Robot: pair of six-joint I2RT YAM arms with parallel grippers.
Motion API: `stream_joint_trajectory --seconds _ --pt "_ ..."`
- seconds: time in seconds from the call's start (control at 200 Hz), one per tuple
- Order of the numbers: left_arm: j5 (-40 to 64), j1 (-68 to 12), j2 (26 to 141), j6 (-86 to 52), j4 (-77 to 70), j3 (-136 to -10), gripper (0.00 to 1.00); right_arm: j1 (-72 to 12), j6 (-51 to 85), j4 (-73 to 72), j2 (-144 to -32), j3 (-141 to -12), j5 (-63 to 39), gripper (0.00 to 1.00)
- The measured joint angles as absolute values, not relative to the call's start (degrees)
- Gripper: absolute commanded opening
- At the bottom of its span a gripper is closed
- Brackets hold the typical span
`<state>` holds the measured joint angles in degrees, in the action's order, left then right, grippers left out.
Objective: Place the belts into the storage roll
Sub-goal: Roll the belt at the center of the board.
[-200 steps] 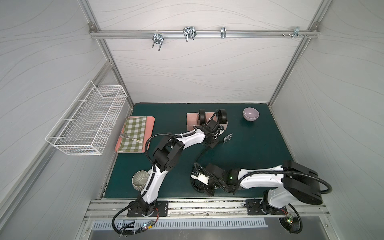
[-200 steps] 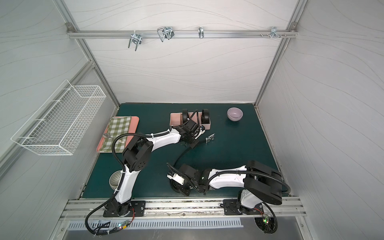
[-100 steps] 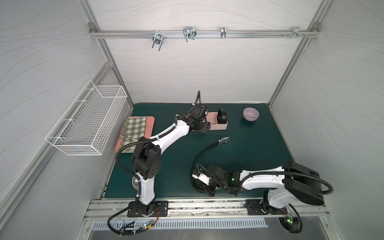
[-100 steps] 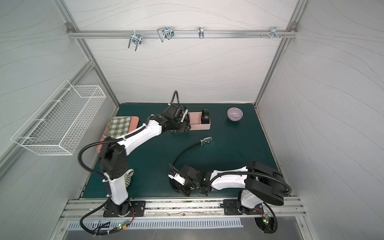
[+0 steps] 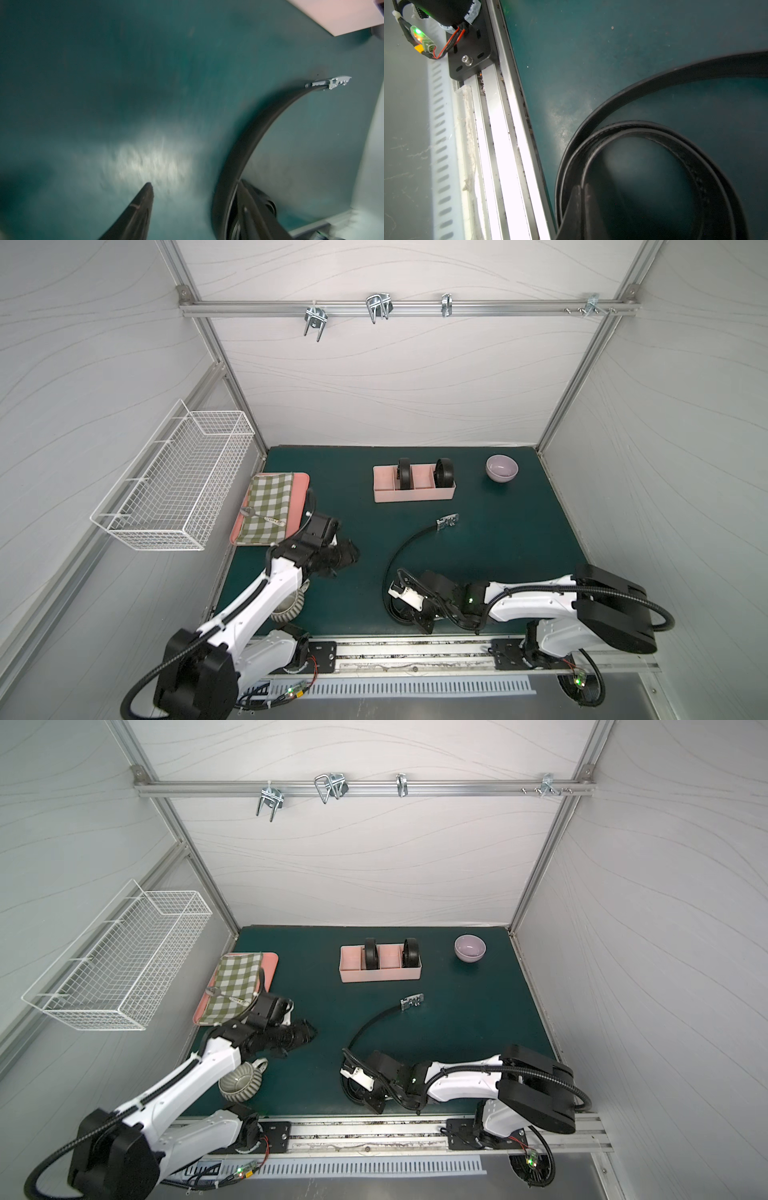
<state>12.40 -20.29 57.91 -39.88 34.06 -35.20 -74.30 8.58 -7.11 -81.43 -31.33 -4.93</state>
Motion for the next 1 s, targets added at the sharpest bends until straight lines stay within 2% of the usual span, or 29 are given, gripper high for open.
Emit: stream_joint_trajectory --seconds 0.245,0.355,0.485,0.6,1.0 --pt "22.0 -25.7 50.5 -48.0 30.2 -28.1 0.59 -74.0 8.6 -7.0 -80.9 -31.0 -5.0 0.00" --pt "25.1 -29.9 50.7 -52.1 23.4 -23.9 0.48 -73.8 8.6 -7.0 -80.9 -31.0 -5.0 0.00" --pt "29.0 -34.4 53.3 -57.4 15.0 -17.6 0.47 -73.7 8.6 -6.9 -80.9 -31.0 -5.0 0.00" --pt "30.5 -37.7 56.0 -59.2 11.3 -16.8 0.48 -73.6 8.6 -6.9 -80.9 -31.0 -5.1 0.00" --pt "33.1 -40.4 65.3 -61.6 -1.4 -17.0 0.42 -73.5 8.5 -6.4 -81.0 -31.3 -5.5 0.00"
